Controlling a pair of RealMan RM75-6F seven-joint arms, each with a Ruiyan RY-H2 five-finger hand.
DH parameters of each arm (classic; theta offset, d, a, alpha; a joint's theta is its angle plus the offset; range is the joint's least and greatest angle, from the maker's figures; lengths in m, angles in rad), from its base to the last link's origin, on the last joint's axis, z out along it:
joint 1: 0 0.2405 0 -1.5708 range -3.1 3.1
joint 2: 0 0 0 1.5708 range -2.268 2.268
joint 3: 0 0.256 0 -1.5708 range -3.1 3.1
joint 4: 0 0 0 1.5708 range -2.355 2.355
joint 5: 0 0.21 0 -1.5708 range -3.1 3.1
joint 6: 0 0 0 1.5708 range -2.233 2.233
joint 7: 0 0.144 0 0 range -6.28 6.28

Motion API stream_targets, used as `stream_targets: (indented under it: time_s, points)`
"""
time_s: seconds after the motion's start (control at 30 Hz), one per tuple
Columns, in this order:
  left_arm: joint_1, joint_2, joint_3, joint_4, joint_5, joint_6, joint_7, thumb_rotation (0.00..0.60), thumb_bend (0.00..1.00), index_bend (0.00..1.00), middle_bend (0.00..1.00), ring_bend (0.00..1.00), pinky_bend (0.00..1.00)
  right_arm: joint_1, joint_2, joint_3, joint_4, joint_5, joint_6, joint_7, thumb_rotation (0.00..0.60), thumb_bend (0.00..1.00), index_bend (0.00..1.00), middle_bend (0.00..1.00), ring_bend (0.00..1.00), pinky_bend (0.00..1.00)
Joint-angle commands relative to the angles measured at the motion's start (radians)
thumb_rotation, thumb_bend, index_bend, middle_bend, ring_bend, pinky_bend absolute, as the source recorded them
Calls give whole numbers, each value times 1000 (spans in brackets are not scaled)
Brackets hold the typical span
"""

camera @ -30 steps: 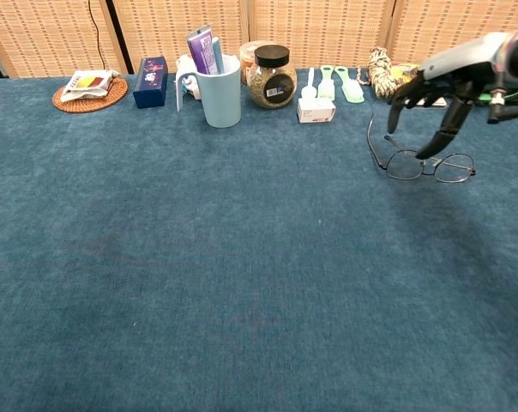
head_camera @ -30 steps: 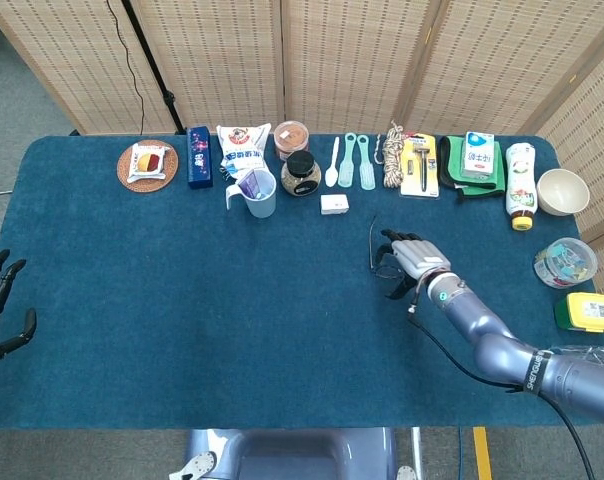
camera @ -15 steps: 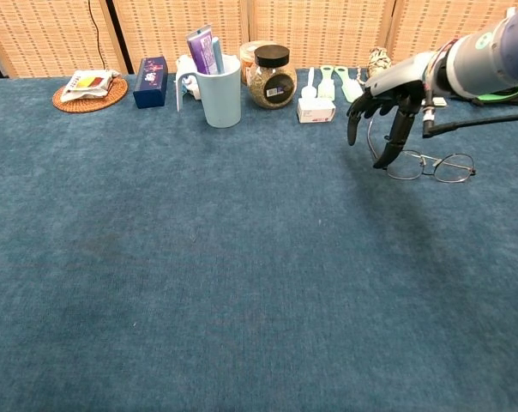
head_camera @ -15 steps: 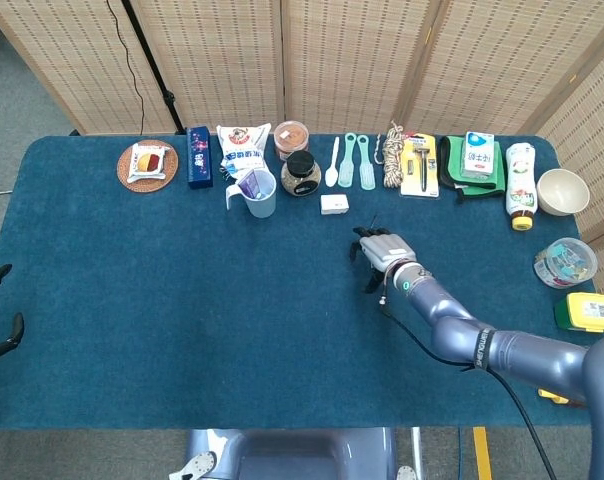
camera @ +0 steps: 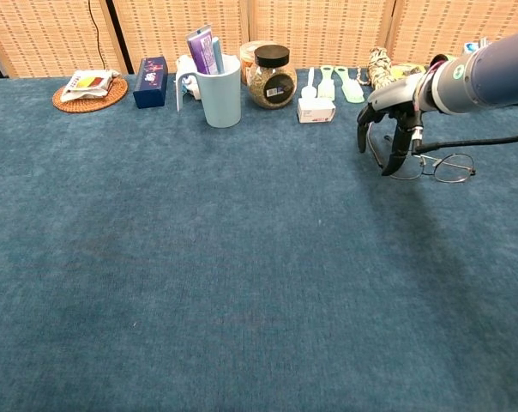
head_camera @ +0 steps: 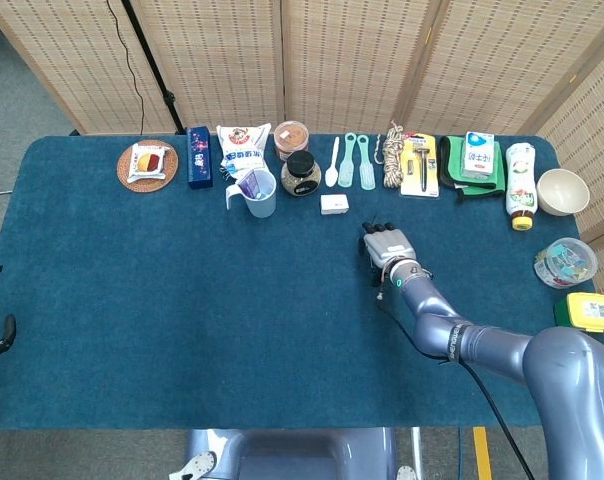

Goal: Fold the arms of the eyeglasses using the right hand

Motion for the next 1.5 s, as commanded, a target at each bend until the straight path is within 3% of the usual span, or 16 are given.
stream_targets:
  time_s: [0.03,0.2,0.37,0.67,0.97,1.1,1.37,1.5]
  points:
    - [0,1,-1,-3,1,1,2,383,503,117,0,0,44,9,-23,-15,24,28,7,-15,600,242,327,0,0,0]
    - [2,3,0,-7,3,2,2,382,503,117,0,0,44,13,-32,-25,30,41,20,-30,600,242,337,0,0,0]
    - [4,1,2,-3,3,0,-2,383,503,117,0,0,44,3,-22,-1,0,19,48,-16,600,242,339,0,0,0]
    - [10,3,1,1,7,7,-13,382,503,117,0,0,44,19,-54,-26,29,58,62,-76,600,242,334,0,0,0]
    - [17,7,2,7,8,14,-24,384,503,118,0,0,44,52,-101,-70,89,197,106,-196,600,242,328,0,0,0]
    - [14,2,2,13,14,11,-32,385,503,119,0,0,44,53,-112,-86,106,308,150,-271,600,242,328,0,0,0]
    - [9,-2,-1,12,22,8,-31,385,503,119,0,0,44,31,-117,-70,130,431,187,-377,600,242,318,0,0,0]
    - [3,-7,0,8,27,2,-26,382,503,119,0,0,43,4,-92,-27,109,435,169,-377,600,243,311,0,0,0]
